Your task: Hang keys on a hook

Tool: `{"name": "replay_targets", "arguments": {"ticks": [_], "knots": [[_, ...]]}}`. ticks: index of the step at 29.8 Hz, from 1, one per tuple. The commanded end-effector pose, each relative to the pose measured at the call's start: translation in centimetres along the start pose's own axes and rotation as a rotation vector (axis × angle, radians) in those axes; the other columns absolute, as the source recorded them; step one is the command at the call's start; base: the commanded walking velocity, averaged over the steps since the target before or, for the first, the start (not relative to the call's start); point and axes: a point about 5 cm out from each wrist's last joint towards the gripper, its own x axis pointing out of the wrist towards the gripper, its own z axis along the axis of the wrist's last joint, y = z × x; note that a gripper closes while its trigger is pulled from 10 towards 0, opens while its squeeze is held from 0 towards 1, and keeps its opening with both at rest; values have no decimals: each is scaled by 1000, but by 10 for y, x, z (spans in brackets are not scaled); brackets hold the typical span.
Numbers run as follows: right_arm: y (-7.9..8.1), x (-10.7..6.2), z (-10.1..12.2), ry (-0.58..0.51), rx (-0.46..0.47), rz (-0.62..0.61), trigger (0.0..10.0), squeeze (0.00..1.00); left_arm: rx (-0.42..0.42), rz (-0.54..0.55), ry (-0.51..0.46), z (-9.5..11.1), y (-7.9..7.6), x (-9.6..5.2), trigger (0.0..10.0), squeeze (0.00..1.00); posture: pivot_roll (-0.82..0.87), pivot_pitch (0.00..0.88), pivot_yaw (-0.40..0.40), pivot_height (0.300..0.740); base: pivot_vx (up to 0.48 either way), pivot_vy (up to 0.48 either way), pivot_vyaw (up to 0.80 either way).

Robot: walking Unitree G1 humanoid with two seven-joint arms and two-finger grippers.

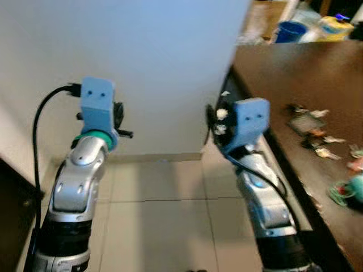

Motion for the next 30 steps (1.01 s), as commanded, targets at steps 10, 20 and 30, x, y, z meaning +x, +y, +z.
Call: {"name": "replay_targets", "arguments": {"ticks": [10, 20, 30], "knots": [[-4, 6, 2, -5, 9, -23, 10000, 0, 95, -193, -2, 25, -16, 11, 10000, 0, 102, 2, 93, 740, 0, 0, -800], [-2, 5, 2, -6, 25, -19, 10000, 0, 199, -287, -35, 33, -9, 16, 10000, 0, 102, 6, 95, 740, 0, 0, -800], [3, 4, 4, -20, -8, 14, 10000, 0, 209, -223, 43, 16, 3, 15, 10000, 0, 97, 8, 100, 740, 0, 0, -800]]}}
